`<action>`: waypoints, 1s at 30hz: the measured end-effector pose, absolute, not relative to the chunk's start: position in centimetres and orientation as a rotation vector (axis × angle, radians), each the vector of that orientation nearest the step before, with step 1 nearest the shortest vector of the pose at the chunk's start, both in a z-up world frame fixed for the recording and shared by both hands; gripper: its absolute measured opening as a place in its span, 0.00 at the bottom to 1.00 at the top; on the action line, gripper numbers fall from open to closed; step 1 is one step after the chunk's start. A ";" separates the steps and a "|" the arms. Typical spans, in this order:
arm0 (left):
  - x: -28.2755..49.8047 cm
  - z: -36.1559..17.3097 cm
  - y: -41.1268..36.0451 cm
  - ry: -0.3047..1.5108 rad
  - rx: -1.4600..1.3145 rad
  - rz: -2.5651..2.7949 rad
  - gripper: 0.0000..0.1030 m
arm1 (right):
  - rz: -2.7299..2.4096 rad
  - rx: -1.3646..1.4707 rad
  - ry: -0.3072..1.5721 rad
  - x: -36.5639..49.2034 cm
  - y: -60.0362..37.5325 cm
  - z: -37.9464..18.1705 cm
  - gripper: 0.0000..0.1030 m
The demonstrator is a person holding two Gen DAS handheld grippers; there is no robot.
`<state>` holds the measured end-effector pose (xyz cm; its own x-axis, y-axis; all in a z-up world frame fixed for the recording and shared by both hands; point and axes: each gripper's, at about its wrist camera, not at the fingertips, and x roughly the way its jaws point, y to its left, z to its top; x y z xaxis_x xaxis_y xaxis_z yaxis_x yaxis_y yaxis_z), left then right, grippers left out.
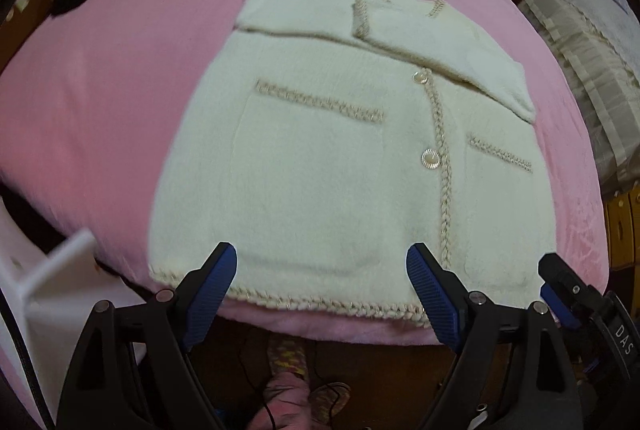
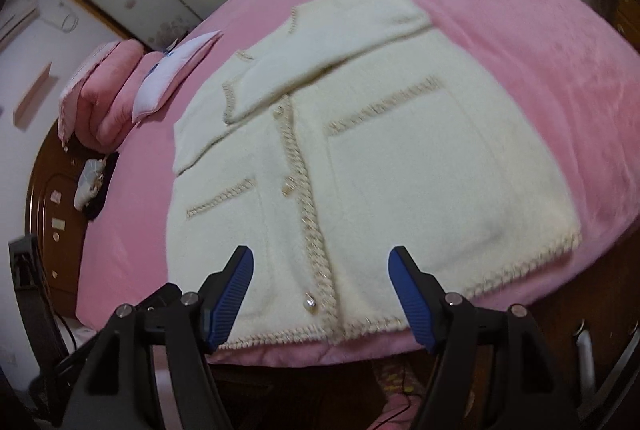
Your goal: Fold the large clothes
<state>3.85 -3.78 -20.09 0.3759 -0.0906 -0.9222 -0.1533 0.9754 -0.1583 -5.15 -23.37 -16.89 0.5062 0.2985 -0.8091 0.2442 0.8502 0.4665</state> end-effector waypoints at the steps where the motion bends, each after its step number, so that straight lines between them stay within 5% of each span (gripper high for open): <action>1: 3.2 -20.8 -3.7 1.190 -0.248 0.047 0.83 | 0.024 0.607 1.061 -5.9 -23.9 -17.6 0.68; 16: -3.9 -30.4 2.3 1.121 -0.584 0.277 0.83 | -0.316 1.057 0.908 -14.1 -34.8 -27.7 0.71; 30: -4.8 -33.0 8.2 0.923 -0.864 0.424 0.85 | -0.339 0.929 0.846 -9.3 -37.6 -28.3 0.71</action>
<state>-4.83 8.18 -32.96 0.5561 -0.0343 -0.8304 -0.6519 0.6017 -0.4615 -9.34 -37.56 -28.32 0.6399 0.0899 -0.7632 0.5915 0.5763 0.5639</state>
